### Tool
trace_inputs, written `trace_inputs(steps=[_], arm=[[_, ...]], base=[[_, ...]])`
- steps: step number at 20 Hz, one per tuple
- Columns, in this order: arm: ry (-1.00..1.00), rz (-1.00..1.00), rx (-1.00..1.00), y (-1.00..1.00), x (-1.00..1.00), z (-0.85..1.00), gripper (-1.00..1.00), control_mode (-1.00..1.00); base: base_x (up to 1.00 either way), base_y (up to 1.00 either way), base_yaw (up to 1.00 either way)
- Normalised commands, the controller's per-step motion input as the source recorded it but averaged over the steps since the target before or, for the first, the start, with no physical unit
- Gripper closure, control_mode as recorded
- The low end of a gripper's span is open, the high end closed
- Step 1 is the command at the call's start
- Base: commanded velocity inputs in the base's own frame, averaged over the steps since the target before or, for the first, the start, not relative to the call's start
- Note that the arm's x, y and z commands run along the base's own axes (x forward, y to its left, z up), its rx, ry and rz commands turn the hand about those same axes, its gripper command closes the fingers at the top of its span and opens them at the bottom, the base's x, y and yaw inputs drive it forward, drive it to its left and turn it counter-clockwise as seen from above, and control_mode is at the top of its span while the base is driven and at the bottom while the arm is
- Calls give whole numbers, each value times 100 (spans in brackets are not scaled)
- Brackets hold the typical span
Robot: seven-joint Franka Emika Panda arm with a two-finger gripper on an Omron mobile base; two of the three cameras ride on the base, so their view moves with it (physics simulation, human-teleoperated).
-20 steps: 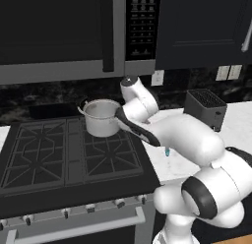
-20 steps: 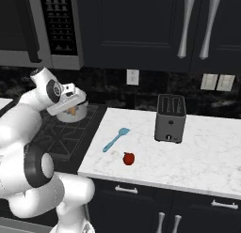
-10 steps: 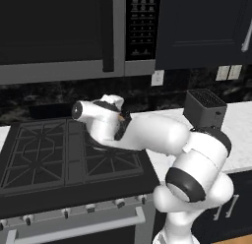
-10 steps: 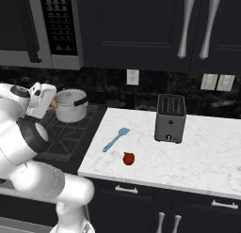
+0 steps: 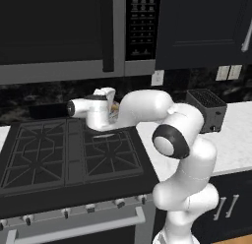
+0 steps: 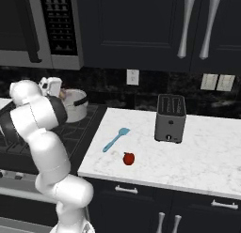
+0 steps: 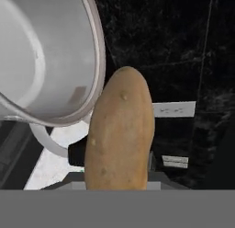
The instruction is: Put the bell pepper and sweet potato in the pot. Retrieve the spatula and lightly stir the vegetables in the pot.
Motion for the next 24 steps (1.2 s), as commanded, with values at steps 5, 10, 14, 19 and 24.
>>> trace_inputs(steps=[5,10,14,19,24], arm=[[-5,0,-16,1,70,-33,100,-100],[-3,0,-15,1,69,-23,100,-100],[0,0,-5,1,41,-8,-100,-100],[0,-2,0,-1,-1,0,-100,-100],[0,-3,1,-6,-28,0,-100,-100]], base=[[0,0,0],[0,0,0],[0,0,0],[0,0,0],[0,0,0]])
